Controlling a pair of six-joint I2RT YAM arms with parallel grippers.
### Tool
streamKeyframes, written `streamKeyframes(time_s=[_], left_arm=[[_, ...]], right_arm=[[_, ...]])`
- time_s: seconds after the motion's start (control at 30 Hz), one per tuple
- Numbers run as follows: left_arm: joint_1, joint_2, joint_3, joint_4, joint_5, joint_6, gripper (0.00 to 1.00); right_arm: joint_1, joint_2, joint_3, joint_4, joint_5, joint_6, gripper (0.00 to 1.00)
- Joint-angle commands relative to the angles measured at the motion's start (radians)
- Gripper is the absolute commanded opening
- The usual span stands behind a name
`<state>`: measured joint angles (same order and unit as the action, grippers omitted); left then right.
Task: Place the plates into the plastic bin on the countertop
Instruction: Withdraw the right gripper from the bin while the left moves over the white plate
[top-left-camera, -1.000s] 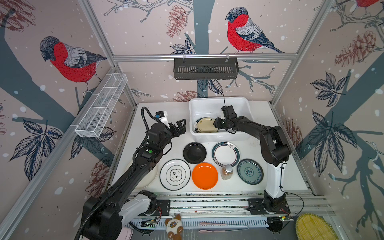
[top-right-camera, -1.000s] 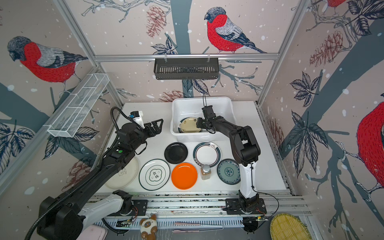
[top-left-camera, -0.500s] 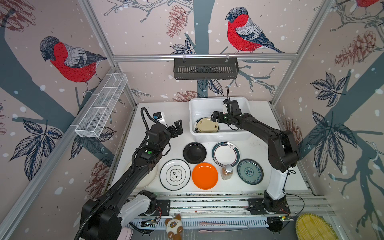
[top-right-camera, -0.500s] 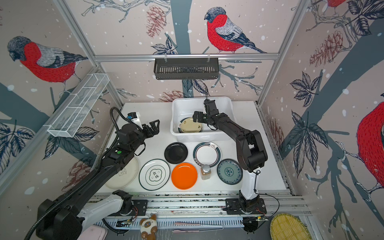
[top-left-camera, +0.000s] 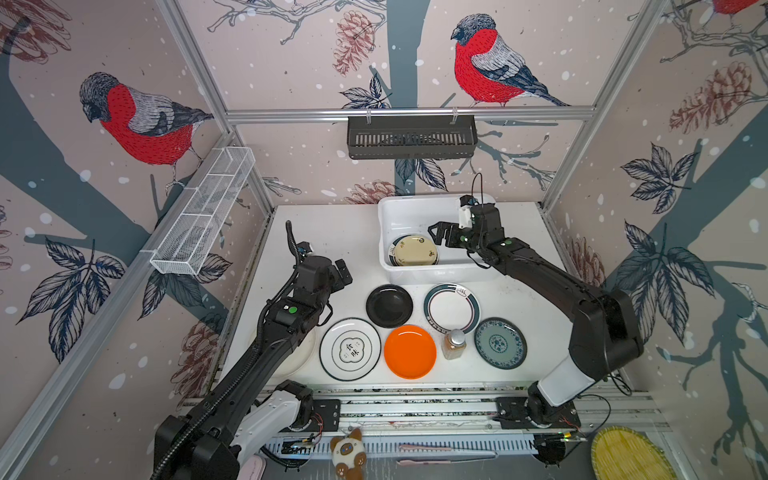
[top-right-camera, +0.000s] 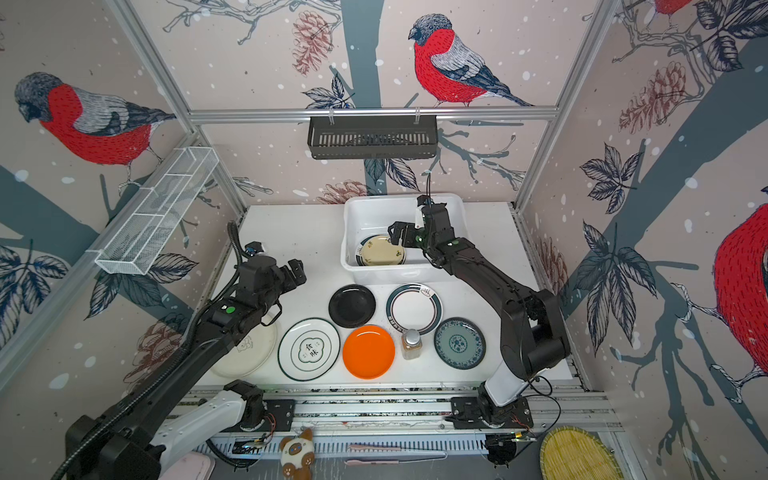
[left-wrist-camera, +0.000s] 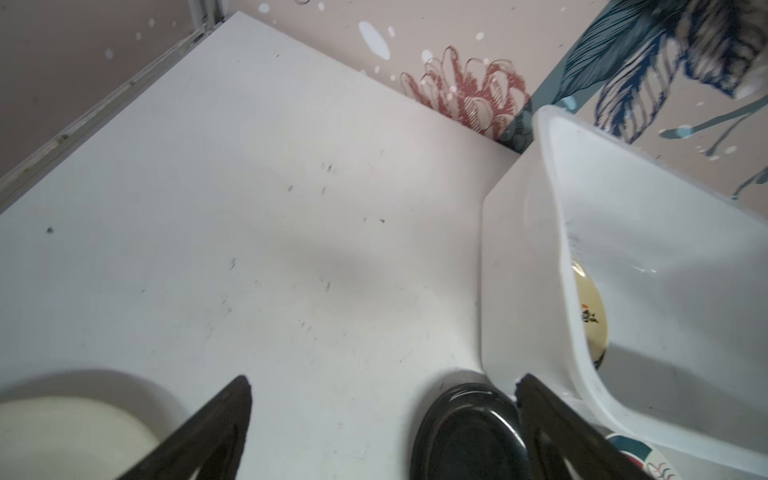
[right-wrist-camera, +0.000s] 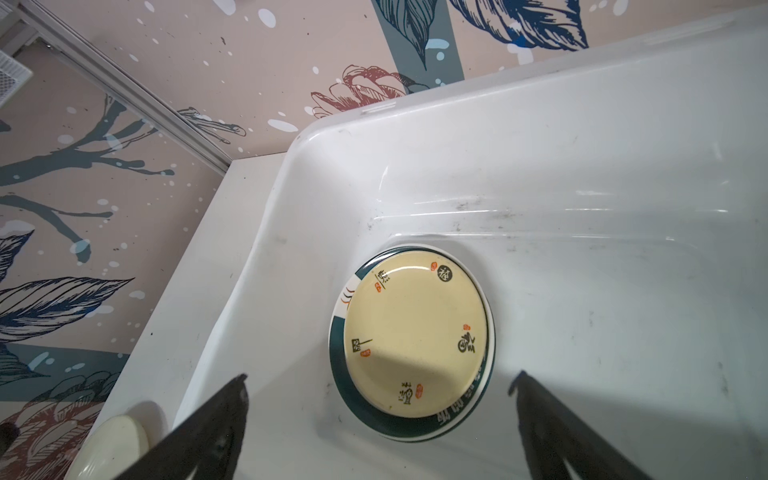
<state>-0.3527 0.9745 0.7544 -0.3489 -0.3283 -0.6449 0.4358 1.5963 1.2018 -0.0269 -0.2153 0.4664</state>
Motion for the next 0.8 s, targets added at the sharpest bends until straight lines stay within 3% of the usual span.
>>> streamKeyframes(time_s=[0.0, 0.27, 0.6, 0.77], left_arm=[[0.016, 0.007, -0.008, -0.205, -0.1, -0.115, 0.98], [0.078, 0.028, -0.131, -0.122, 0.023, -0.208, 0.98], [0.093, 0.092, -0.246, 0.037, 0.084, -0.188, 0.94], [0.093, 0.143, -0.23, 0.001, 0.097, -0.195, 0.94]], right_arm=[[0.006, -0.052, -0.054, 0.076, -0.038, 0.009, 1.0], [0.007, -0.199, -0.173, 0.066, -0.057, -0.007, 1.0], [-0.001, -0.339, -0.28, 0.027, -0.056, -0.024, 1.0], [0.003, -0.439, -0.299, 0.017, -0.119, -0.029, 1.0]])
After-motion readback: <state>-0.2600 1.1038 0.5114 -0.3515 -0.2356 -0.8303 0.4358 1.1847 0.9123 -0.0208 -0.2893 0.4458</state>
